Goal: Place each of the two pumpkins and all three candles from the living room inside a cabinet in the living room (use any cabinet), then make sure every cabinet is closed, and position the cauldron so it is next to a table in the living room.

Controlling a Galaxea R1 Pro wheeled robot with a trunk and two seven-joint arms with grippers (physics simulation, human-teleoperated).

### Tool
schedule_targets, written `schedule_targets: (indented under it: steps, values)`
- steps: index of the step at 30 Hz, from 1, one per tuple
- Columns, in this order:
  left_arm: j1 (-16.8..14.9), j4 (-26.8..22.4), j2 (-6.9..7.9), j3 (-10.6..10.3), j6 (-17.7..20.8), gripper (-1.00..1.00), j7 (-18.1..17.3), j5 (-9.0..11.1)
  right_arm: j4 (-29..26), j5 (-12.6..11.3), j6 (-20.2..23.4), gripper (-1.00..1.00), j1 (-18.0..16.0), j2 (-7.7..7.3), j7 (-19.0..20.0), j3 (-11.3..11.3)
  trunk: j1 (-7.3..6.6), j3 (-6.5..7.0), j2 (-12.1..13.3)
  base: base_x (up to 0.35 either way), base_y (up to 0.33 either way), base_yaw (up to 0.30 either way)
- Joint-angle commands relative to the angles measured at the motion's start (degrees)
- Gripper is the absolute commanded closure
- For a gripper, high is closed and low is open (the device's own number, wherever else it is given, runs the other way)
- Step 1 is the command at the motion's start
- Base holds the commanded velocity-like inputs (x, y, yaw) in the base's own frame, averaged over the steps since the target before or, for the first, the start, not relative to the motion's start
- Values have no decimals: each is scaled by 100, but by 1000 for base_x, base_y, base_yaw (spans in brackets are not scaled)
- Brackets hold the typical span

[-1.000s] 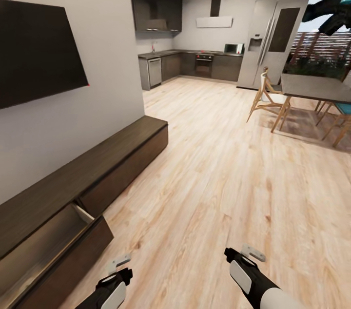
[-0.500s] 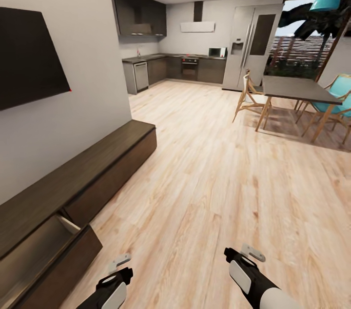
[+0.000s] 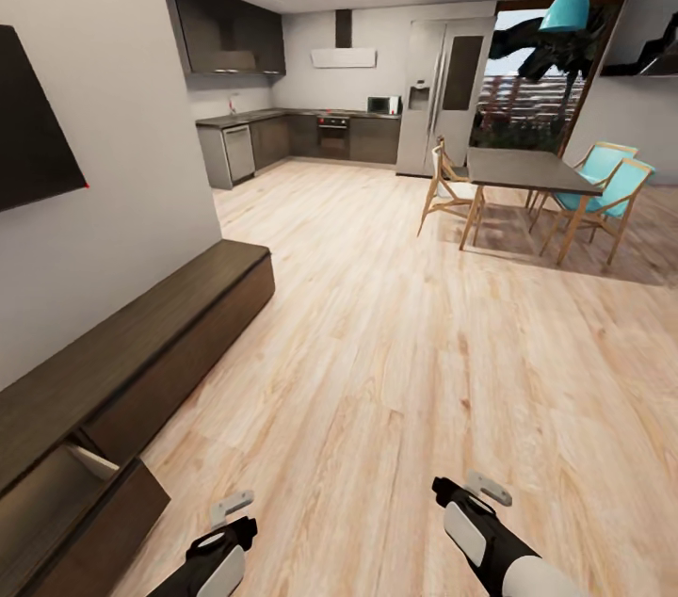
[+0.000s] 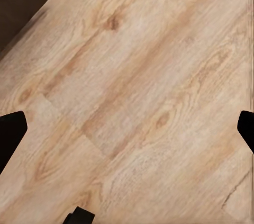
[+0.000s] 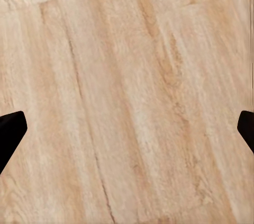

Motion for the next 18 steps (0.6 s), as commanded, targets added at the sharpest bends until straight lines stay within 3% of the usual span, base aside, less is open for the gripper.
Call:
schedule_targets:
  steps: [1, 18]
  values:
    - [-2, -14, 5, -45, 27, -100, 52, 21, -1, -57, -18, -100, -5, -4, -19, 5, 0, -5, -3, 0, 0, -275]
    - [3, 12, -6, -132, -101, -100, 52, 29, 13, -56, -46, -100, -5, -16, 17, -72, 0, -38, -3, 0, 0, -270]
